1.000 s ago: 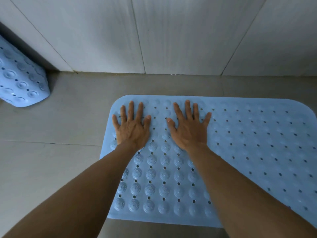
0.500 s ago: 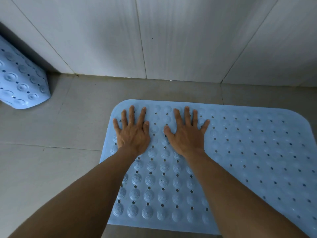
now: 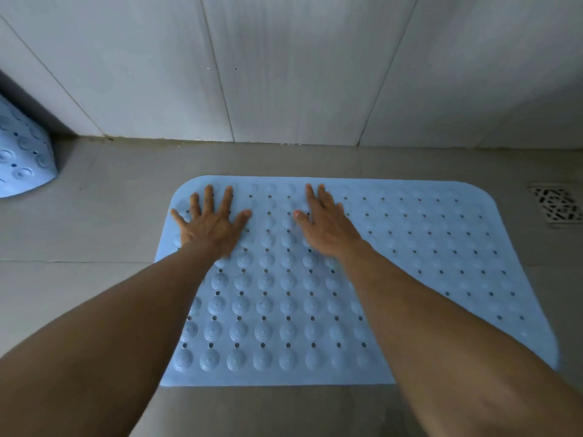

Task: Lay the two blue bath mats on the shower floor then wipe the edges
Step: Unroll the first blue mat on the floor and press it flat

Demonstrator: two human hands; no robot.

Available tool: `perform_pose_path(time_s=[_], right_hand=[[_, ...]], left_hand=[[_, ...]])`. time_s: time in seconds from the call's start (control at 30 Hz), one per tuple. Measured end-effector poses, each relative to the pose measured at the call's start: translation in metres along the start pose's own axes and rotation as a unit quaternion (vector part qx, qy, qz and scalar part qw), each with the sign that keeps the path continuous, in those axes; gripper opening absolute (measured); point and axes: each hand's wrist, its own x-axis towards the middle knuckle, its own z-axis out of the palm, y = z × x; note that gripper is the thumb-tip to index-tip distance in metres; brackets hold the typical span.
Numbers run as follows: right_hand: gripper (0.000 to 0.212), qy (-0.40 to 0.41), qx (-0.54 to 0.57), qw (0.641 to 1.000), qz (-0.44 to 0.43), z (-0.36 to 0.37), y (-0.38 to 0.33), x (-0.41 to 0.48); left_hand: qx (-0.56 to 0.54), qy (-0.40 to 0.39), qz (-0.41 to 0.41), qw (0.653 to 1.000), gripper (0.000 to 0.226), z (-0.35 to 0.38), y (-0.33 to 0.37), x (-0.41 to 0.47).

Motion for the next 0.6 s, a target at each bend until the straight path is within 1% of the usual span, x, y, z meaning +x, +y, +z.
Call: perform_pose_path(time_s=[0.07,0.13,0.17,0.23,0.33,0.47,0.6], right_hand=[[0.067,0.027,-0.009,1.000,-0.006,-0.016,0.022,-0.019],[0.067,0.057,-0.039,0.998,0.004,-0.030,0.050,-0.035],[0.068,0.065,-0.053,0.996,0.014,-0.037,0.065,-0.041],[0.070,0.074,-0.083,0.993,0.037,-0.051,0.094,-0.050],[0.077,0.074,-0.119,0.987,0.078,-0.069,0.135,-0.060],[0.085,0.064,-0.132,0.982,0.118,-0.079,0.178,-0.064],[0.075,0.025,-0.122,0.982,0.141,-0.079,0.213,-0.059]], left_hand=[[0.013,0.004,-0.020,1.000,0.068,-0.002,0.010,-0.005],[0.006,0.034,-0.037,0.999,0.065,0.002,0.031,-0.016],[-0.003,0.055,-0.031,0.998,0.066,0.004,0.044,-0.023],[-0.015,0.094,0.014,0.995,0.068,0.006,0.077,-0.034],[-0.014,0.118,0.090,0.989,0.071,0.007,0.137,-0.043],[-0.017,0.099,0.126,0.987,0.074,0.012,0.212,-0.047],[-0.033,0.064,0.157,0.985,0.070,0.032,0.258,-0.049]])
